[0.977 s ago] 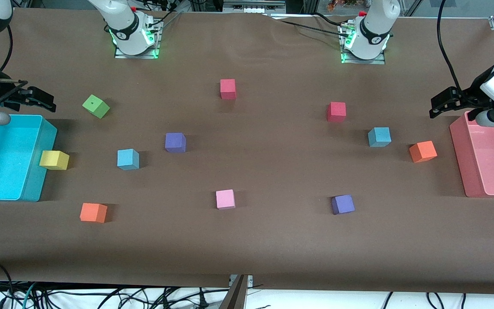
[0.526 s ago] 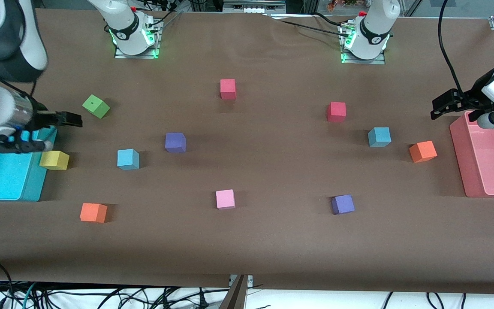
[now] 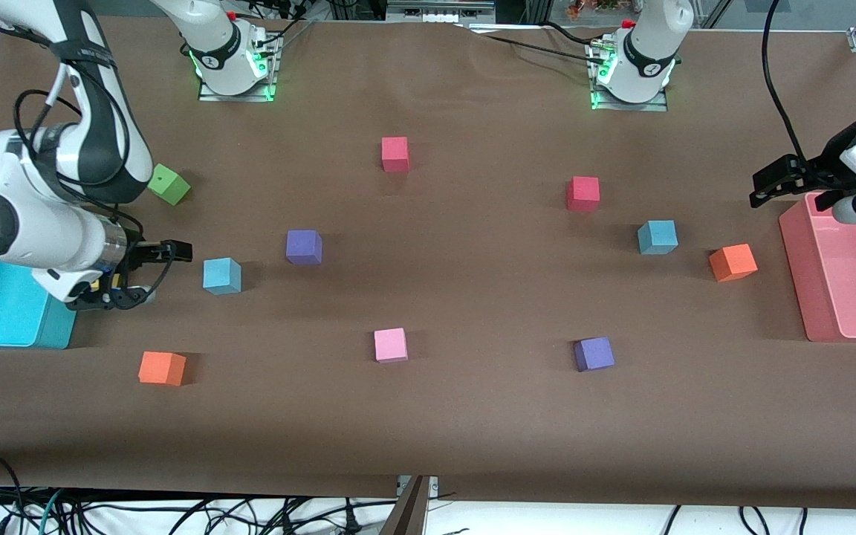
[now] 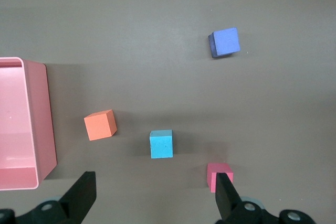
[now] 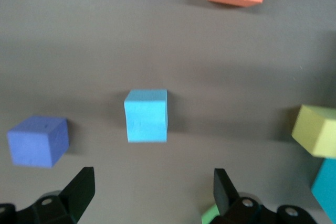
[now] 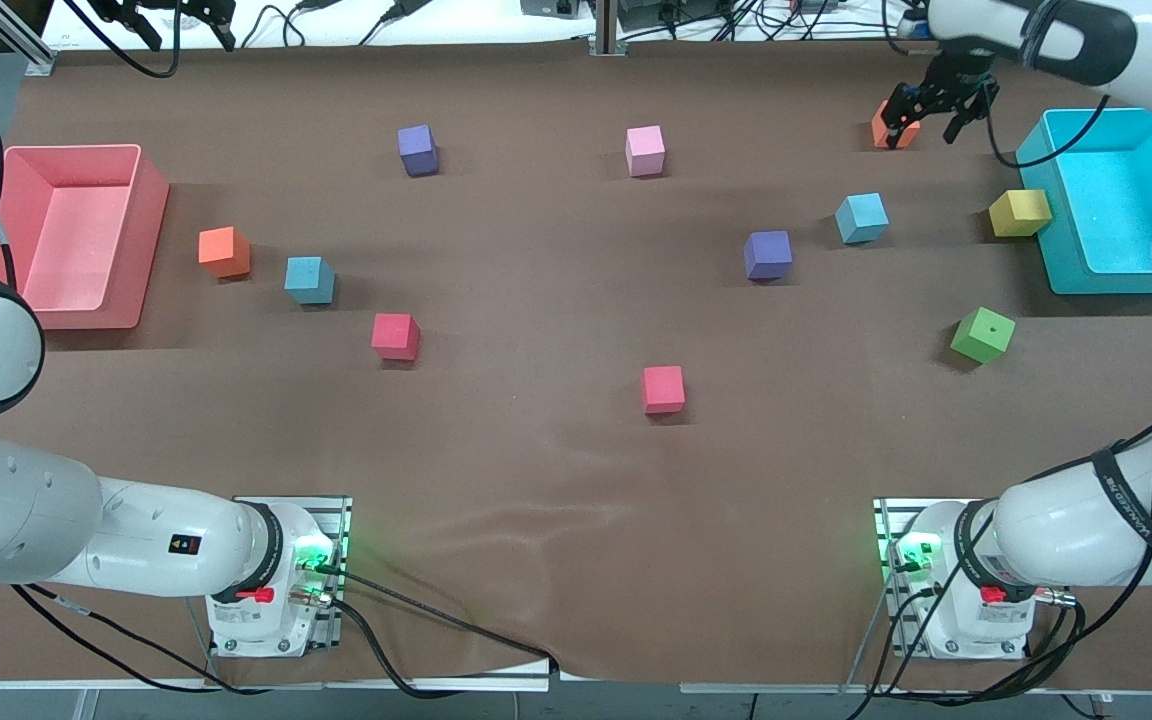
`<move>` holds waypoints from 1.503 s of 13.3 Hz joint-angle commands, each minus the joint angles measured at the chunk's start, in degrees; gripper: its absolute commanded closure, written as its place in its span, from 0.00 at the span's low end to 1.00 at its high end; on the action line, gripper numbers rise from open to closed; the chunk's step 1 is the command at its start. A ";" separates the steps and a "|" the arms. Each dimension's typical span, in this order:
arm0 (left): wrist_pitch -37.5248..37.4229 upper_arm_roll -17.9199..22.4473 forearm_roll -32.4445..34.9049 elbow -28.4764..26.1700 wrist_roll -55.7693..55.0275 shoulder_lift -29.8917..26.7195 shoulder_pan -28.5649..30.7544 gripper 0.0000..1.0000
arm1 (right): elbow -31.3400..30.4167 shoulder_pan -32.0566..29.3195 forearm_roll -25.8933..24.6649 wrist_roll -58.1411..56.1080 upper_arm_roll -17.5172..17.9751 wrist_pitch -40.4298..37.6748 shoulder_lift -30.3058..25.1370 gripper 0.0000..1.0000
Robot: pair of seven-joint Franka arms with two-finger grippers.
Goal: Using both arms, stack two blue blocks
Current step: 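Reach the right gripper down to the light blue cube by the cyan bin, then close the right gripper on the light blue cube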
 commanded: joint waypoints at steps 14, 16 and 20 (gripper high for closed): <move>-0.79 -0.01 -0.30 1.74 0.39 0.77 0.36 0.00 | -14.76 2.23 0.49 -0.15 -0.20 23.23 4.59 0.00; -0.79 -0.01 -0.30 1.74 0.30 0.77 0.36 0.00 | -14.76 2.23 0.40 -0.24 -0.20 25.52 6.35 0.00; -0.79 -0.01 -0.30 1.74 0.30 0.77 0.36 0.00 | -13.71 2.23 0.14 -0.85 -0.20 25.79 7.32 0.30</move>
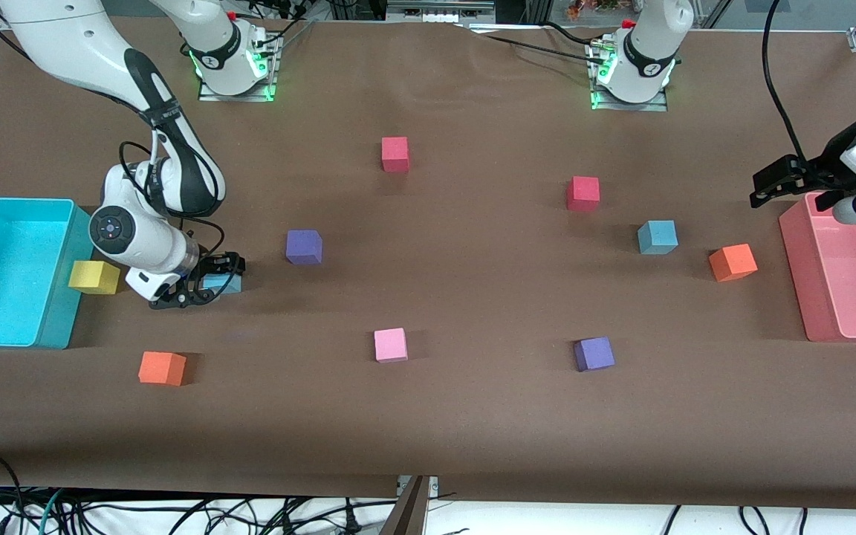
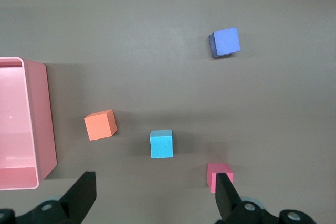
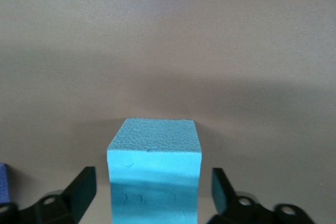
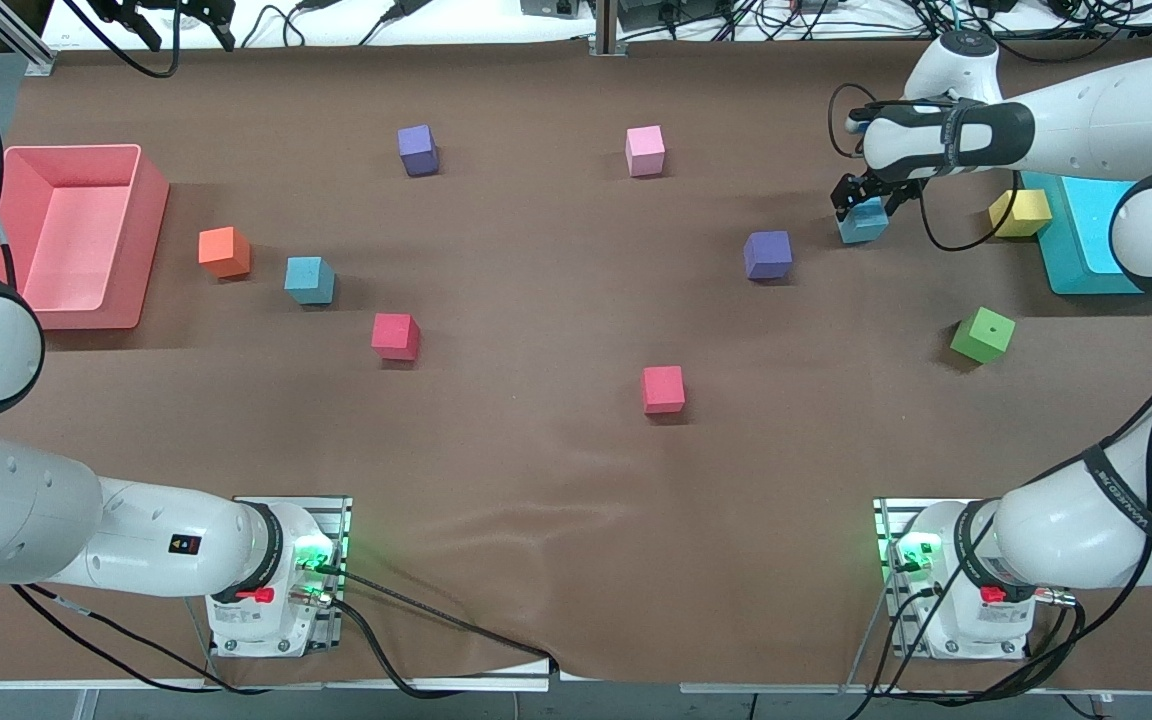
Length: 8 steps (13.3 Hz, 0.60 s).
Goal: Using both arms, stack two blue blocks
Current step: 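Close the right gripper on the light blue cube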
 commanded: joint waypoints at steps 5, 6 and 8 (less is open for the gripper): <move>-0.79 -0.01 -0.30 1.74 0.38 0.74 0.40 0.00 | 1.89 -0.10 0.45 -0.36 0.04 -0.09 0.70 1.00; -0.79 -0.01 -0.30 1.74 0.30 0.74 0.40 0.00 | 2.24 -0.01 0.36 -0.53 0.04 -0.26 0.62 1.00; -0.79 -0.01 -0.30 1.74 0.38 0.74 0.40 0.00 | 2.86 0.07 0.62 -0.53 0.04 -0.61 0.27 1.00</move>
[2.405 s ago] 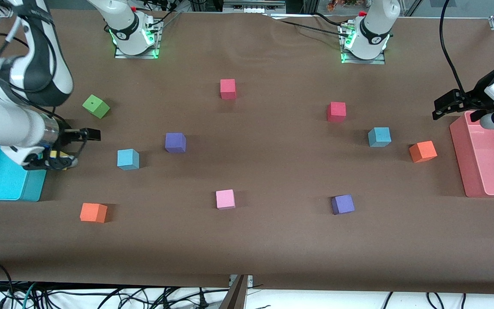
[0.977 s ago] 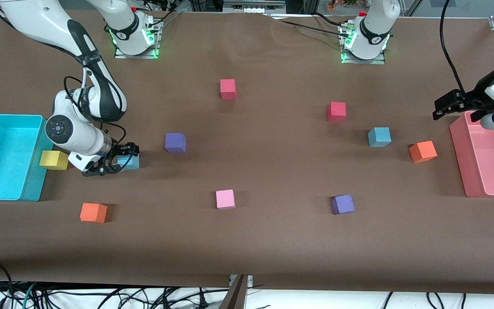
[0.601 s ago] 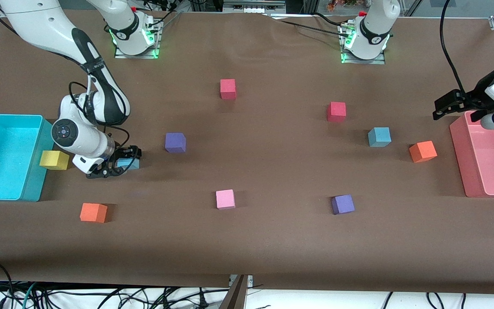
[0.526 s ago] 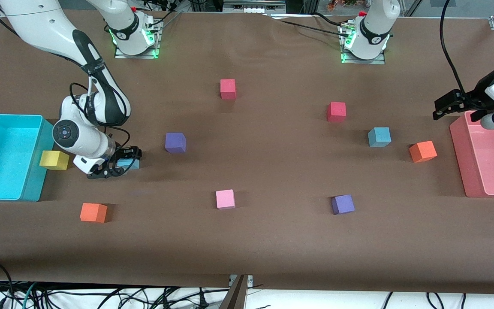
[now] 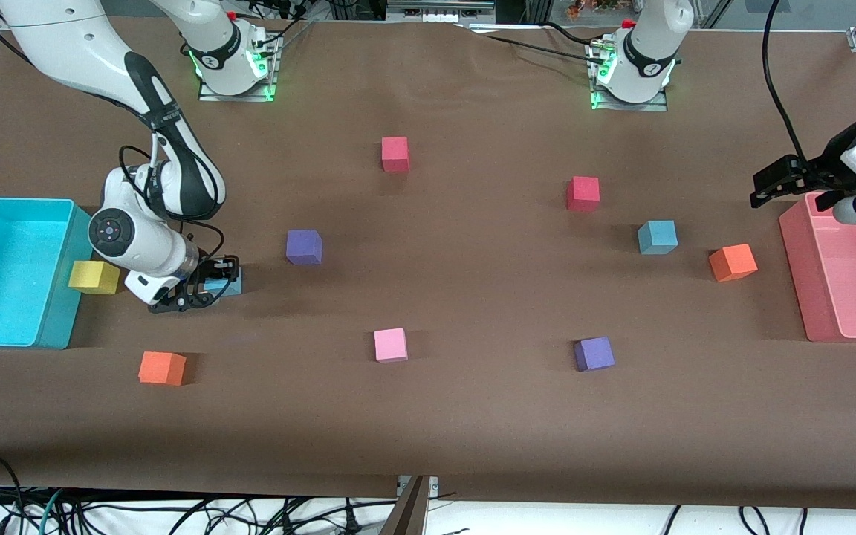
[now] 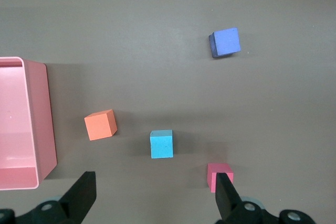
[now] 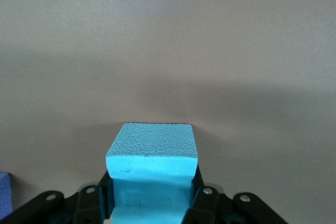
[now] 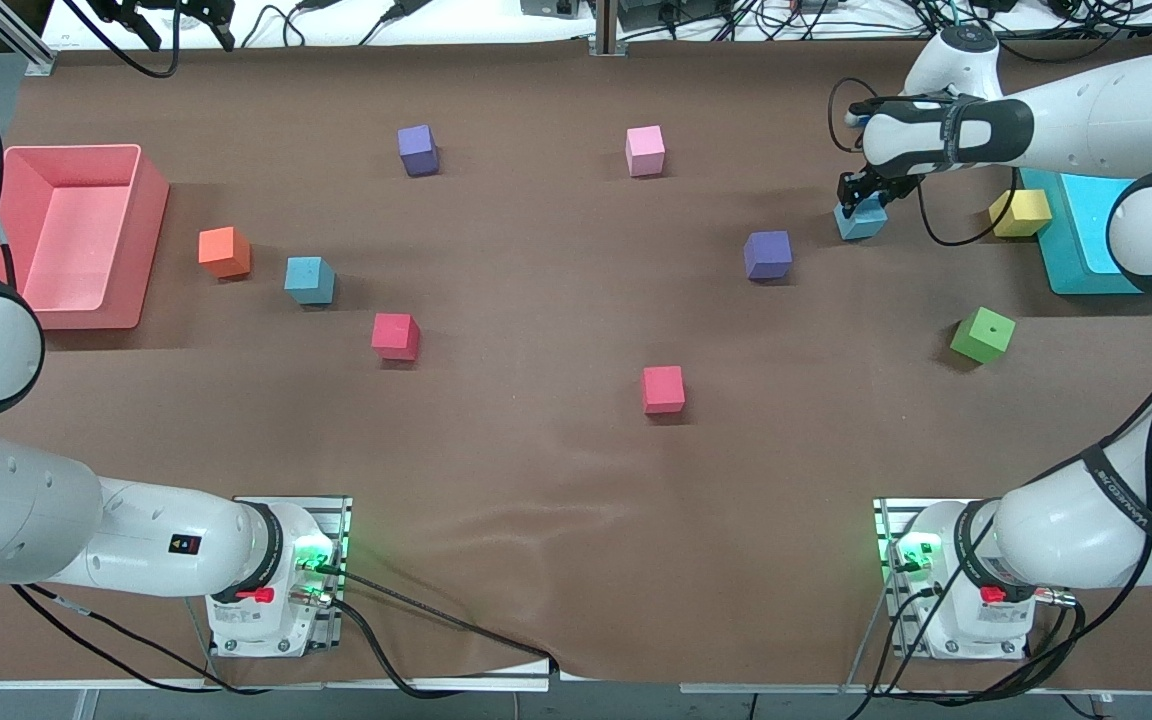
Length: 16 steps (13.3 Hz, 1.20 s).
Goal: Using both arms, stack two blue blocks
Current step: 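Close the right gripper on the light blue cube, then lift the light blue cube and carry it to the table middle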
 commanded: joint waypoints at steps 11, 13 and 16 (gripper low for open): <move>-0.70 -0.02 -0.39 1.83 0.47 0.74 0.89 0.00 | 29.43 19.21 0.79 26.51 0.14 -33.97 2.94 1.00; -0.70 -0.02 -0.30 1.83 0.47 0.74 0.89 0.00 | 33.20 23.61 0.88 32.15 0.22 -34.15 5.39 1.00; -0.70 -0.02 -0.30 1.83 0.47 0.82 0.97 0.00 | 39.70 29.94 3.17 38.65 0.14 -33.71 11.28 1.00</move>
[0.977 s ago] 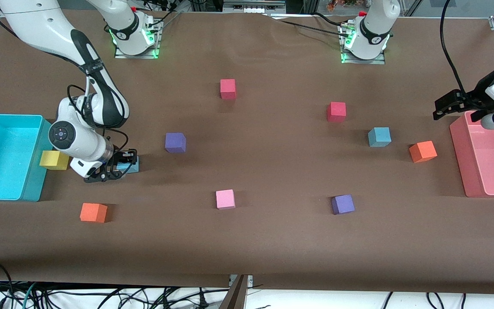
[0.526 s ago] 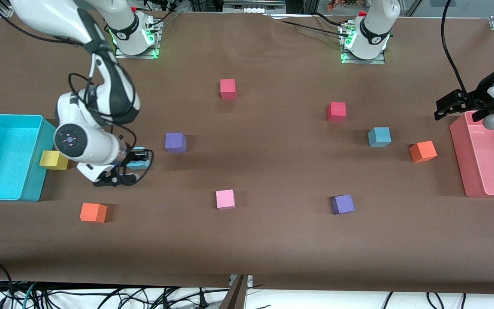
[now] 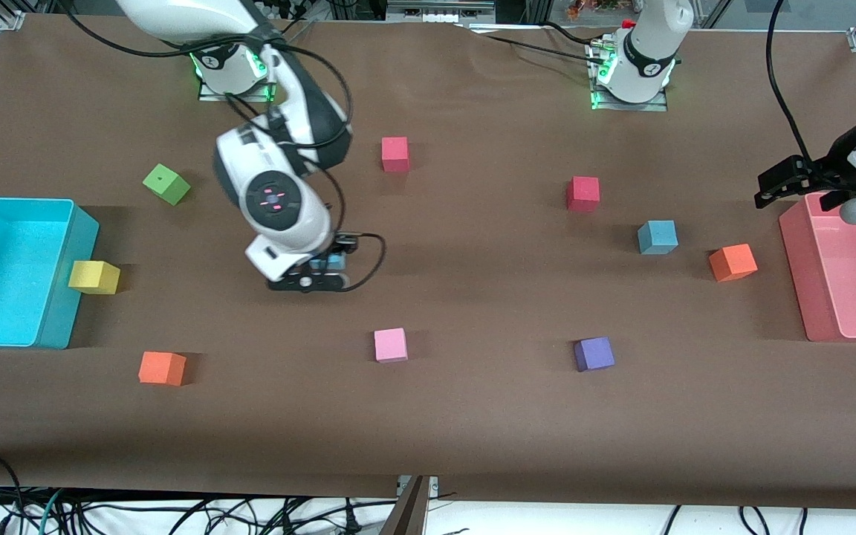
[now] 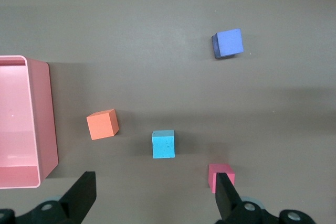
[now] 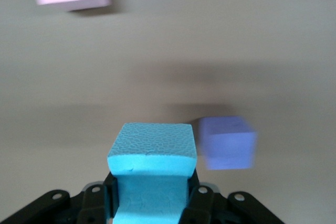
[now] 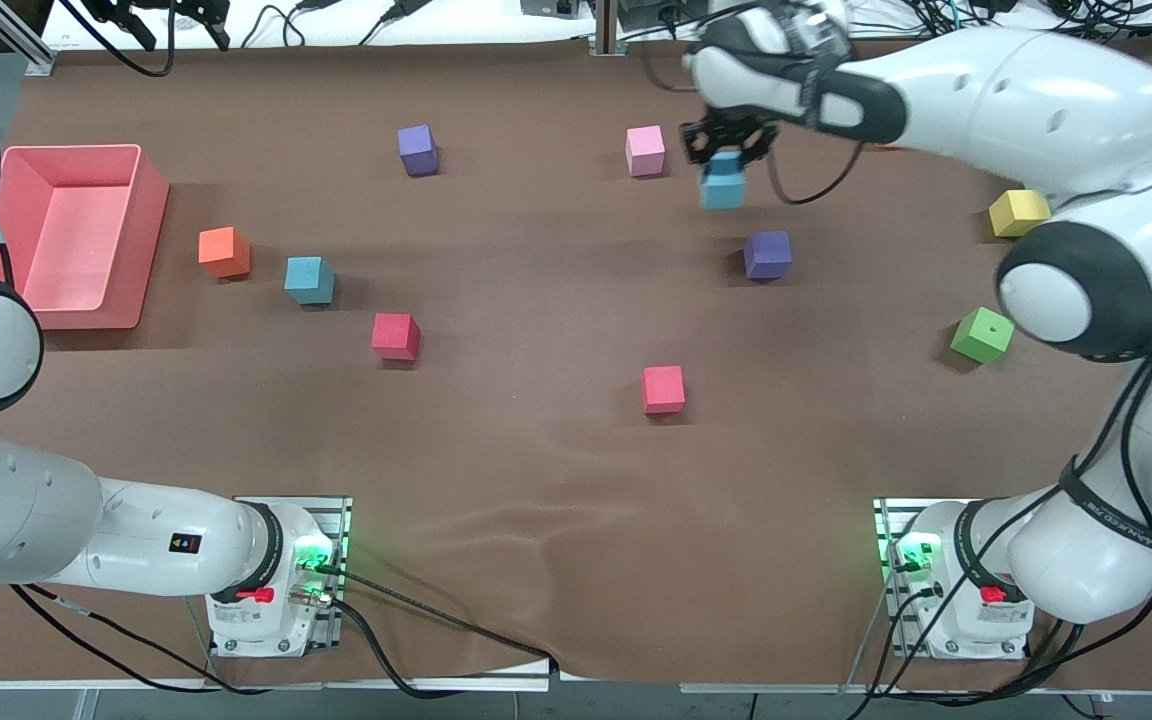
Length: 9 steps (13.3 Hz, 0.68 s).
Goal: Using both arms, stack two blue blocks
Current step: 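Lift the light blue cube and carry it to the table middle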
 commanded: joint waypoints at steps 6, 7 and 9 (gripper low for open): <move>-0.70 -0.11 -0.57 1.78 2.14 1.35 1.36 0.00 | 12.98 11.78 1.14 12.26 -0.60 6.24 14.85 1.00; -0.70 -0.20 -0.48 1.78 2.58 1.26 1.45 0.00 | 12.98 13.35 1.06 12.44 -0.60 7.39 15.55 1.00; -0.79 -0.02 -0.74 2.05 2.67 1.09 1.62 0.00 | 12.98 14.33 1.14 12.62 -0.69 9.50 16.44 1.00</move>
